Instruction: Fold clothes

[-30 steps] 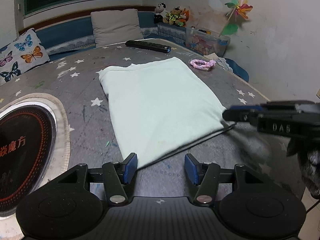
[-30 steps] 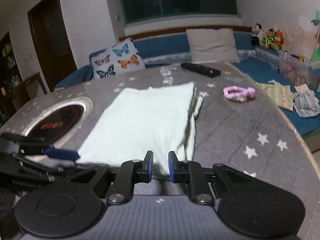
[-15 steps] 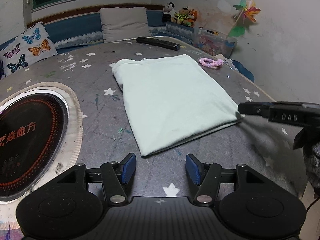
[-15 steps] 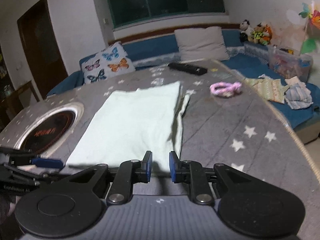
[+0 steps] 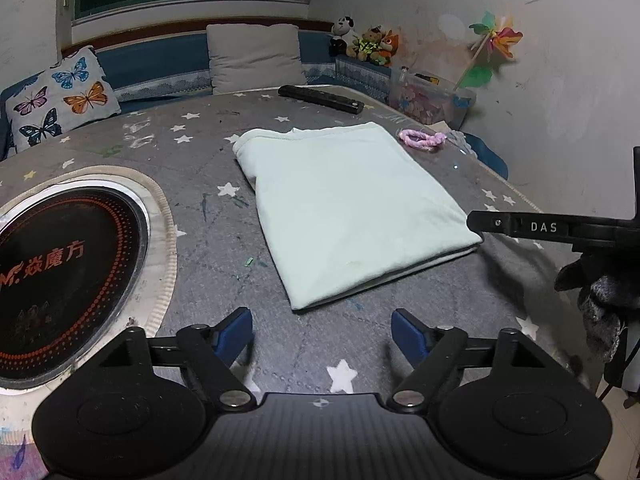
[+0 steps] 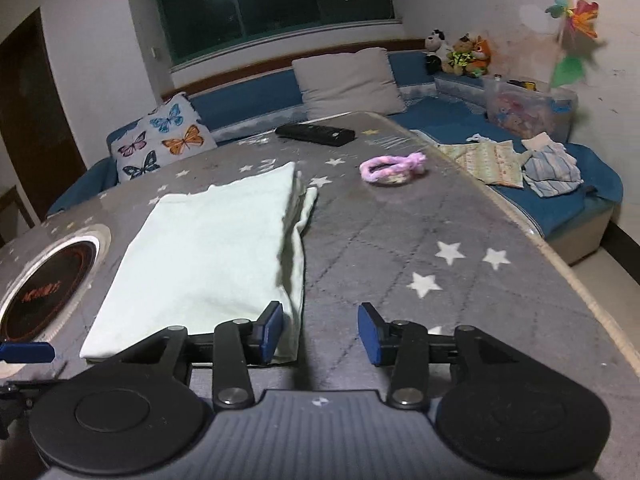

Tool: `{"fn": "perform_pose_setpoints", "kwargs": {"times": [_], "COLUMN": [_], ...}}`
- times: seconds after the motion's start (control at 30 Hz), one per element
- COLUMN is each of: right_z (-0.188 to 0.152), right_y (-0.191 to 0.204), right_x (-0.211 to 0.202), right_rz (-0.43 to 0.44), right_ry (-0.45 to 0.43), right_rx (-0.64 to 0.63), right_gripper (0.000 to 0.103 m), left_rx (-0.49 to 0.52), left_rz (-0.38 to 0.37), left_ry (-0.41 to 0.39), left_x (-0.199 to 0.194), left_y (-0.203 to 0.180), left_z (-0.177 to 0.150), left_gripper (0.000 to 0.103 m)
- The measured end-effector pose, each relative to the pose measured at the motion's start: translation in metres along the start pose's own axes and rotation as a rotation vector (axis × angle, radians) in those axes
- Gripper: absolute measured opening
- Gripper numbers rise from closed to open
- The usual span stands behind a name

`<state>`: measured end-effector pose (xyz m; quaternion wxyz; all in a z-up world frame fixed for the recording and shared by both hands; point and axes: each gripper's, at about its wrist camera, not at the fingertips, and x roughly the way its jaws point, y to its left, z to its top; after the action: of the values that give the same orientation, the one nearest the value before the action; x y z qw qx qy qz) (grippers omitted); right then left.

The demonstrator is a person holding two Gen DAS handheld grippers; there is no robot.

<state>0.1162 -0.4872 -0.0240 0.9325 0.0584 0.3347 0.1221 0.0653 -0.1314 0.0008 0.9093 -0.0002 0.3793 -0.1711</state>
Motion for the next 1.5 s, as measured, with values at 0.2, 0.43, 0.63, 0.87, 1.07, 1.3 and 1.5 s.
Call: {"fn": "perform_pose_setpoints", "kwargs": {"times": [0.2,0.43,0.63,0.87,1.07,1.3,1.5], "right_z": [0.004,0.004,-0.004,-0.015,-0.024,-0.031,-0.04], "right_y": [-0.002,-0.006,-0.01,0.002,0.019,0.034,0.042], "right_x": [-0.002,0.005,-0.023,-0.051,-0.069,-0.079,-0.087], "right_rz": [-0.01,-0.089,-0.093,-0.087,-0.091,-0.095,-0.095], "right_ry": [-0.024,-0.011,-0.054,-0.126,-0.179,-0.19,-0.2], "right_rx": [0.016,0.018,0.016,-0.004,-0.042,-0.059,-0.043], "right_gripper": [0.051,0.054,0.065,0.088,0.103,0.103,0.103], "left_rx": [0.012,0.021,0.007,0.013,0.005,0.007,0.016], "left_rz": [-0.006,-0.015,-0.034,-0.01,0.011,0.031,0.047], "left_ry": [-0.021,-0.068,-0.087,-0.117,-0.118,-0.118,-0.12], "left_x": [-0.008,-0.021,-0.023,-0.029,-0.032,-0.039,-0.045], "left_y": [-0.005,-0.004,-0.002,-0.005,-0.002,0.002,0.002], "left_z": [-0.007,-0.01,-0.008,-0.009,-0.011,-0.015,-0.021], "left_gripper": [0.093,0.103,0.103,0.103,0.103,0.103,0.103]}}
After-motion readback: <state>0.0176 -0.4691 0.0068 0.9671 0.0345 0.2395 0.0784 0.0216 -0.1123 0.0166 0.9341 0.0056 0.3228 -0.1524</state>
